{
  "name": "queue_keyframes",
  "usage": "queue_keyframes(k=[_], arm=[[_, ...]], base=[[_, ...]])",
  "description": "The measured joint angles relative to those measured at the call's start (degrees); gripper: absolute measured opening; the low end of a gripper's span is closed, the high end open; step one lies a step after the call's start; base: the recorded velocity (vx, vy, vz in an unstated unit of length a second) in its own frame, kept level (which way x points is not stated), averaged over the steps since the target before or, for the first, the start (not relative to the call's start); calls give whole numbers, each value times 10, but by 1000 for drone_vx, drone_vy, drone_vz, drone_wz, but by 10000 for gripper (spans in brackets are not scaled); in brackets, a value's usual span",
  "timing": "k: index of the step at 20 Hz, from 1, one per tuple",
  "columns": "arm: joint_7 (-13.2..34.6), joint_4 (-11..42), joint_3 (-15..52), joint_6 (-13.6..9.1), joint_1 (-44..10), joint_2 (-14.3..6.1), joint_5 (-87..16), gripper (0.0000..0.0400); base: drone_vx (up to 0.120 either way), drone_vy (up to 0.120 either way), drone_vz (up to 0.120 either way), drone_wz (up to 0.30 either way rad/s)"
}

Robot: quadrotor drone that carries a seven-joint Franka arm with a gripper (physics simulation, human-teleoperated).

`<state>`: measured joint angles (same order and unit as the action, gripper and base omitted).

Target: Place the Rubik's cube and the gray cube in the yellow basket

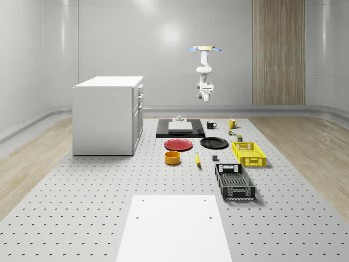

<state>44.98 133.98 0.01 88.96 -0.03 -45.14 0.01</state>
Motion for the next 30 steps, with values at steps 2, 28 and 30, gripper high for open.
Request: queue_keyframes(k=[2,28,30], arm=[[0,-24,0,-21,-1,2,0,400],[-2,-169,2,-109,-4,48,1,400],[-2,-169,3,-108,-4,48,1,400]], base=[[0,0,0,0],[106,114,0,0],[120,120,0,0]])
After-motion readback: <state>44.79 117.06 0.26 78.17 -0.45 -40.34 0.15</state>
